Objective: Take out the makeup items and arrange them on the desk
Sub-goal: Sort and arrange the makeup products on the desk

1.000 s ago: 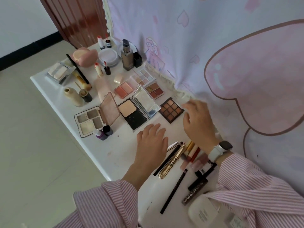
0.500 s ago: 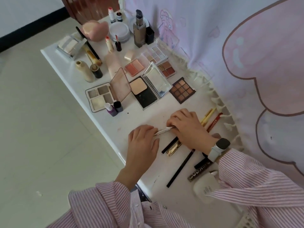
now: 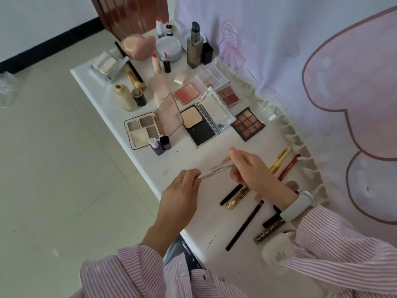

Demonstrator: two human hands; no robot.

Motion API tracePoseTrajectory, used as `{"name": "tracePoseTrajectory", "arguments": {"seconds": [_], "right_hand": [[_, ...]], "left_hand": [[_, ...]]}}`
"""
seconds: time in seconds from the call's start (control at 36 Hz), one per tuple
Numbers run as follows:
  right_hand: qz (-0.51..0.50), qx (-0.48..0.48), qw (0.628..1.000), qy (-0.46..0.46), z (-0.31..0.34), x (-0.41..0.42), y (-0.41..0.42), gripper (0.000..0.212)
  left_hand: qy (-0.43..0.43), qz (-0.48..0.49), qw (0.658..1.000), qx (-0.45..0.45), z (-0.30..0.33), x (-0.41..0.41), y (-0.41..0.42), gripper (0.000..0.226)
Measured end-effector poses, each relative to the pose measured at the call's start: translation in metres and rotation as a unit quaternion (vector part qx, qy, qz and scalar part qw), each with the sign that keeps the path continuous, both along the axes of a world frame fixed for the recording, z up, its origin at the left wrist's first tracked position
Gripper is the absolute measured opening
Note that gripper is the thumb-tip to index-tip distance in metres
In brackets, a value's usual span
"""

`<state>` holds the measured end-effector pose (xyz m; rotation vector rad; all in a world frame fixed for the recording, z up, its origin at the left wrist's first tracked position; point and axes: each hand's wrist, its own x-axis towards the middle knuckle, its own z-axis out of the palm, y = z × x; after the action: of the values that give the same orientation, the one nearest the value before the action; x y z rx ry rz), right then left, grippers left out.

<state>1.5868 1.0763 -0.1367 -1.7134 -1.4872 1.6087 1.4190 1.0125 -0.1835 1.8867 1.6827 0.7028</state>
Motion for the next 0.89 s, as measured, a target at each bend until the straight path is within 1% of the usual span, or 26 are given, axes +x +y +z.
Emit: {"name": "tracePoseTrajectory", "arguments": {"seconds": [0.06, 0.08, 0.14, 0.19, 0.22, 0.28, 0.31, 0.39, 0.47, 0.56, 0.64, 0.69, 0.75, 0.81, 0.86, 0.89], "right_hand": [[0.003, -0.016, 1.000, 0.020, 0.000, -0.006, -0.002, 0.039], [0.007, 0.000, 1.000, 0.004, -0.001, -0.009, -0.004, 0.035], [0.017, 0.064, 0.997, -0.043, -0.003, -0.013, -0.005, 0.031], [0.032, 0.133, 0.988, -0.076, -0.003, -0.014, -0.007, 0.028], [0.043, 0.161, 0.983, -0.080, -0.003, -0.013, -0.008, 0.025], [0.070, 0.188, 0.977, -0.068, -0.004, -0.009, -0.008, 0.017], [0.085, 0.185, 0.978, -0.053, -0.003, -0.007, -0.008, 0.014], [0.110, 0.143, 0.984, -0.009, 0.001, -0.002, -0.003, 0.021], [0.105, 0.095, 0.990, -0.027, 0.001, -0.002, 0.001, 0.022], [0.063, 0.091, 0.992, -0.055, -0.001, -0.006, 0.002, 0.030], [0.028, 0.117, 0.992, -0.036, -0.002, -0.009, -0.001, 0.019], [0.000, 0.104, 0.995, -0.004, -0.004, -0.008, -0.003, 0.020], [-0.070, 0.086, 0.994, 0.019, -0.006, -0.008, -0.004, 0.022], [-0.132, 0.090, 0.987, 0.024, -0.007, -0.010, -0.005, 0.017], [-0.159, 0.109, 0.981, 0.024, -0.008, -0.014, -0.009, 0.010], [-0.161, 0.119, 0.980, 0.021, -0.009, -0.016, -0.011, 0.010]], "left_hand": [[0.016, -0.011, 1.000, 0.013, -0.002, -0.001, 0.003, 0.033], [0.018, -0.013, 1.000, 0.018, -0.003, 0.000, 0.004, 0.033], [0.000, -0.014, 1.000, 0.022, -0.007, 0.001, 0.005, 0.038], [-0.041, -0.011, 0.999, 0.013, -0.009, 0.002, 0.005, 0.049], [-0.058, -0.008, 0.998, 0.008, -0.009, 0.001, 0.005, 0.052], [-0.073, -0.004, 0.997, -0.005, -0.009, -0.002, 0.008, 0.052], [-0.074, 0.000, 0.997, -0.011, -0.009, -0.004, 0.010, 0.050], [-0.075, 0.006, 0.997, -0.018, -0.008, -0.007, 0.016, 0.048], [-0.077, 0.006, 0.997, -0.003, -0.007, -0.008, 0.018, 0.047], [-0.068, 0.003, 0.998, 0.012, -0.005, -0.005, 0.018, 0.043], [-0.059, 0.016, 0.998, 0.004, -0.002, -0.003, 0.018, 0.036], [-0.058, 0.037, 0.998, -0.005, -0.002, -0.003, 0.018, 0.030], [-0.062, 0.059, 0.996, -0.013, -0.003, -0.003, 0.018, 0.028], [-0.062, 0.074, 0.995, -0.019, -0.004, -0.004, 0.018, 0.027], [-0.062, 0.088, 0.994, -0.022, -0.003, -0.003, 0.019, 0.030], [-0.064, 0.096, 0.993, -0.022, -0.002, -0.002, 0.020, 0.032]]}}
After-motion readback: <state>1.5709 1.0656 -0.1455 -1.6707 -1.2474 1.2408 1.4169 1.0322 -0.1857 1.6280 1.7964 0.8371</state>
